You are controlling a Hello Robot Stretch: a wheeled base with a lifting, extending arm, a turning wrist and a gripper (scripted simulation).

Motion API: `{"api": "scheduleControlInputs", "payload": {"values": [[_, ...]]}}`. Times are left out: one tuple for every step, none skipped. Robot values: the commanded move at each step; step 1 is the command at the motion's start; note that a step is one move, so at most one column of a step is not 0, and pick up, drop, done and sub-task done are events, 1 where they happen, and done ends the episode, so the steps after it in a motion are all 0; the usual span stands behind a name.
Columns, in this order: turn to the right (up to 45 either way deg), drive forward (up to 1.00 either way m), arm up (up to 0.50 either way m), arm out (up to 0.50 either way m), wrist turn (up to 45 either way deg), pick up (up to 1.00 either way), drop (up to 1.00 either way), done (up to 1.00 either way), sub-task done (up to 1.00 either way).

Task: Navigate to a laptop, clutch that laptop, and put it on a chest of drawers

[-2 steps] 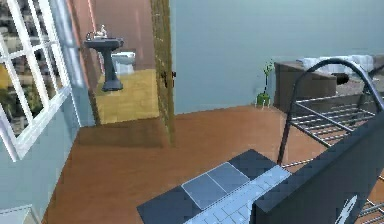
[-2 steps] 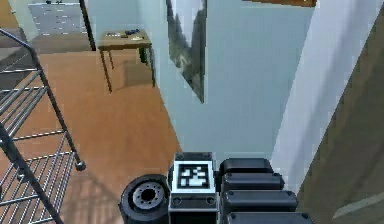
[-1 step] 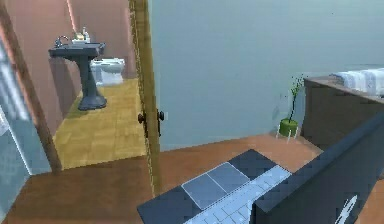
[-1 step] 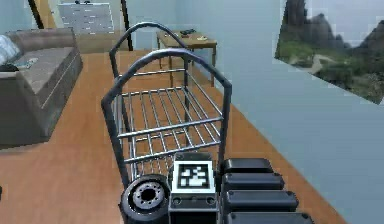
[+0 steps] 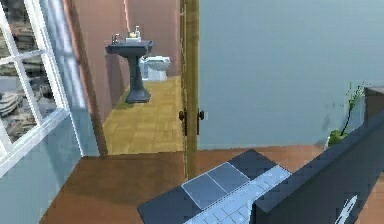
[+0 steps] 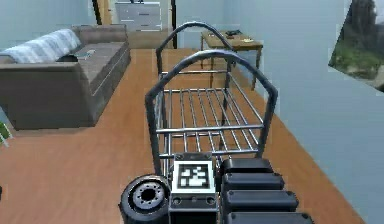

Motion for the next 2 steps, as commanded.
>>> {"api": "scheduleControlInputs", "payload": {"values": [[0.0, 0.25, 0.0, 0.0, 0.0, 0.0, 0.0, 0.0, 0.0], [36.0, 0.0, 0.0, 0.0, 0.0, 0.0, 0.0, 0.0, 0.0]]}}
